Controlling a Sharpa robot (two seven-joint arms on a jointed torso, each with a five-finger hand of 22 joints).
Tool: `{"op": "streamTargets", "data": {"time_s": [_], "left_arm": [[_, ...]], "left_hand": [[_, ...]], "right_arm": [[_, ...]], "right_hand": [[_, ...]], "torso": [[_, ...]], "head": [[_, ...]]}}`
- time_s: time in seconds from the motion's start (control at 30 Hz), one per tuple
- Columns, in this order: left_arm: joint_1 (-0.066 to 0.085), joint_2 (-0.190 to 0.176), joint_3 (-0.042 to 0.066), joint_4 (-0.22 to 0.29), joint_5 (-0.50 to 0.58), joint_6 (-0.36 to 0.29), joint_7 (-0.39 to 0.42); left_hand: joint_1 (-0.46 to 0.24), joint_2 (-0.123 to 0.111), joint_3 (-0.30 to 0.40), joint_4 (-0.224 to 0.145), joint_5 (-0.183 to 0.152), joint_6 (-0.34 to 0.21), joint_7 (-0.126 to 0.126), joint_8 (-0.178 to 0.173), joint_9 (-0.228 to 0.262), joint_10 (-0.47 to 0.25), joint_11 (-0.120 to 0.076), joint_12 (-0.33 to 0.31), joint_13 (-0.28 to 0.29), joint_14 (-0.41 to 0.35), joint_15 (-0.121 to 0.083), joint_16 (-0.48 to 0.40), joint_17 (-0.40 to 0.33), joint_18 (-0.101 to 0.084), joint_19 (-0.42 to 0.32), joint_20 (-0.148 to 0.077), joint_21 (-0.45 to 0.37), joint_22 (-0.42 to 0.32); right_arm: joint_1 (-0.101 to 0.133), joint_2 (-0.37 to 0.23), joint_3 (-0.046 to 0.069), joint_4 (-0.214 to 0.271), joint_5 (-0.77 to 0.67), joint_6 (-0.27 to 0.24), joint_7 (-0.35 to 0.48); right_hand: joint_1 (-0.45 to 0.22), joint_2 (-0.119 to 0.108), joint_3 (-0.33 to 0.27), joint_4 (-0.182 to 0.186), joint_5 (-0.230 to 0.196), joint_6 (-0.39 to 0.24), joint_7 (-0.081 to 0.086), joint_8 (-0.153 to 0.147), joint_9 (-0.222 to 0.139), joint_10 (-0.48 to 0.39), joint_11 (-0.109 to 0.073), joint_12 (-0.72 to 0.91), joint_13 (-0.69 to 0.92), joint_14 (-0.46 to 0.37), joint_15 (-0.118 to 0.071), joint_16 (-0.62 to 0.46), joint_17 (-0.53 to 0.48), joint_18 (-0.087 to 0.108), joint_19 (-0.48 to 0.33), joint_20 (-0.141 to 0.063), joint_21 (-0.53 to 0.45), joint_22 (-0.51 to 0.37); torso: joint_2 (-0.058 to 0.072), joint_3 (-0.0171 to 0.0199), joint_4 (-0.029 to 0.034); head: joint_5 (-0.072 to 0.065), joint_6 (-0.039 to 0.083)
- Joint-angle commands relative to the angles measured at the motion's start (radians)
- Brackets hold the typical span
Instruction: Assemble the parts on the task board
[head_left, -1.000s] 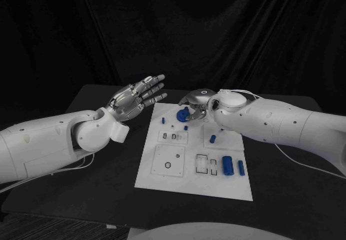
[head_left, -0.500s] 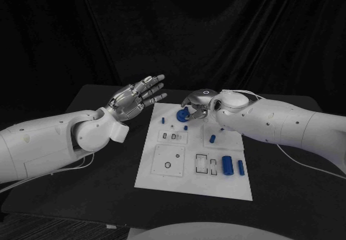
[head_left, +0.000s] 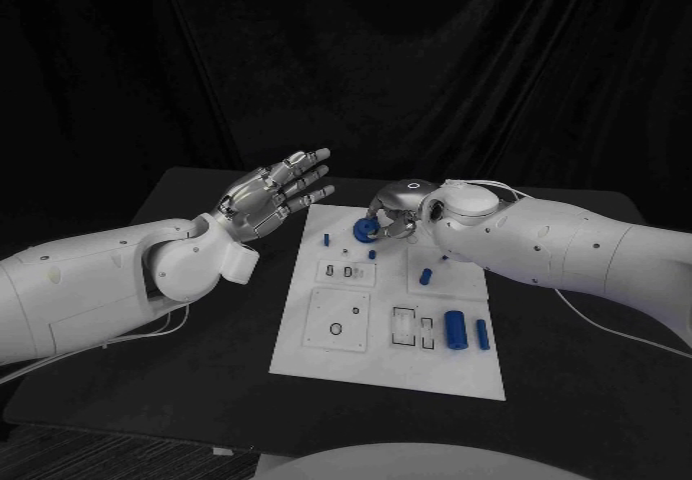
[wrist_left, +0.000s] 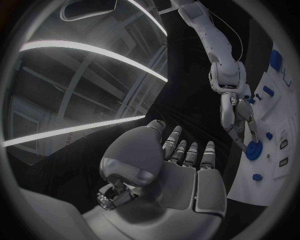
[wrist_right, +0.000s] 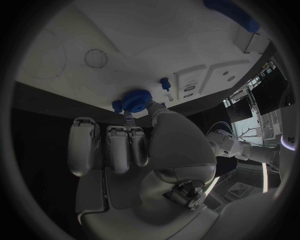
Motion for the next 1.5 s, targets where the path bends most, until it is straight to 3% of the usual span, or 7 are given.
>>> {"op": "streamTargets", "data": {"time_s": [0.03,0.23,0.8,0.97,1.07,1.23,1.5], "left_arm": [[-0.002,0.001,0.001,0.002,-0.001,0.015,0.007],[-0.002,-0.002,0.001,0.003,-0.001,0.015,0.006],[-0.002,-0.011,0.001,0.007,-0.001,0.015,0.001],[-0.003,-0.02,0.001,0.01,-0.001,0.012,0.0],[-0.003,-0.023,0.001,0.011,-0.001,0.011,0.0],[-0.004,-0.026,0.001,0.011,-0.001,0.01,-0.002],[-0.005,-0.035,0.001,0.013,-0.001,0.008,-0.004]], "left_hand": [[0.017,-0.001,0.052,-0.014,0.019,0.006,0.0,0.021,0.017,-0.002,0.016,0.02,0.008,-0.001,0.011,-0.008,-0.006,0.003,0.005,0.01,-0.012,-0.006],[0.017,-0.001,0.052,-0.014,0.019,0.006,0.0,0.021,0.017,-0.002,0.016,0.02,0.008,-0.001,0.011,-0.008,-0.006,0.003,0.005,0.01,-0.012,-0.006],[0.017,-0.001,0.056,-0.016,0.021,0.006,0.001,0.022,0.017,-0.001,0.017,0.021,0.008,-0.001,0.011,-0.008,-0.006,0.003,0.005,0.01,-0.012,-0.006],[0.018,-0.002,0.059,-0.019,0.022,0.007,0.002,0.023,0.017,-0.001,0.018,0.024,0.009,-0.001,0.012,-0.007,-0.006,0.003,0.005,0.011,-0.012,-0.006],[0.018,-0.003,0.06,-0.02,0.022,0.008,0.002,0.023,0.017,0.0,0.018,0.024,0.009,-0.001,0.012,-0.007,-0.006,0.003,0.005,0.011,-0.012,-0.006],[0.018,-0.004,0.061,-0.021,0.022,0.007,0.002,0.023,0.017,0.0,0.018,0.024,0.009,-0.001,0.012,-0.007,-0.006,0.003,0.005,0.011,-0.012,-0.006],[0.018,-0.007,0.062,-0.024,0.022,0.009,0.002,0.024,0.017,0.0,0.018,0.026,0.009,-0.001,0.012,-0.007,-0.006,0.003,0.006,0.011,-0.011,-0.006]], "right_arm": [[-0.005,-0.006,0.001,0.002,-0.003,0.01,0.001],[-0.007,-0.018,0.001,0.004,0.0,-0.005,0.006],[-0.009,-0.07,0.0,0.038,0.034,-0.102,0.026],[0.015,-0.139,0.0,0.11,0.035,-0.174,0.042],[0.041,-0.199,0.0,0.172,0.035,-0.19,0.035],[0.081,-0.329,0.0,0.292,0.039,-0.207,0.012],[0.092,-0.484,0.0,0.4,0.048,-0.22,-0.012]], "right_hand": [[-0.041,-0.006,-0.016,0.019,-0.009,0.021,0.003,0.02,0.001,0.106,0.006,0.017,0.264,0.105,0.007,0.02,0.269,-0.025,0.011,0.002,-0.012,0.208],[-0.1,0.002,-0.036,0.06,-0.057,0.077,0.013,0.032,0.011,0.106,0.015,0.017,0.264,0.105,0.015,0.02,0.269,-0.027,0.017,0.009,-0.007,0.214],[-0.163,0.003,-0.052,0.062,-0.096,0.201,0.011,0.08,0.058,0.106,0.024,0.017,0.264,0.105,0.024,0.02,0.269,-0.027,0.018,0.018,-0.008,0.219],[-0.128,-0.024,-0.038,0.056,-0.086,0.174,0.008,0.065,0.066,0.106,0.013,0.017,0.264,0.105,0.016,0.02,0.269,-0.028,0.023,0.013,-0.002,0.222],[-0.029,-0.052,-0.007,0.028,-0.038,0.113,0.002,0.028,0.063,0.106,0.006,0.017,0.264,0.105,0.008,0.02,0.269,-0.029,0.026,0.004,0.001,0.225],[0.009,-0.079,-0.005,0.023,-0.047,0.081,-0.008,0.009,0.06,0.106,-0.002,0.017,0.264,0.105,0.002,0.02,0.269,-0.03,0.028,0.0,0.003,0.226],[0.022,-0.107,-0.012,0.05,-0.059,0.083,-0.011,0.009,0.064,0.106,-0.006,0.017,0.264,0.105,-0.002,0.02,0.269,-0.032,0.032,-0.004,0.009,0.228]], "torso": [[0.001,0.0011,0.0027],[0.001,0.0006,0.003],[-0.001,0.0003,-0.0012],[0.001,0.0009,0.0003],[0.001,0.0007,0.0012],[-0.001,0.0003,-0.0001],[-0.006,-0.0018,-0.0104]], "head": [[-0.003,0.001],[-0.005,0.002],[0.0,0.007],[-0.002,0.019],[-0.006,0.022],[-0.006,0.024],[-0.005,0.025]]}}
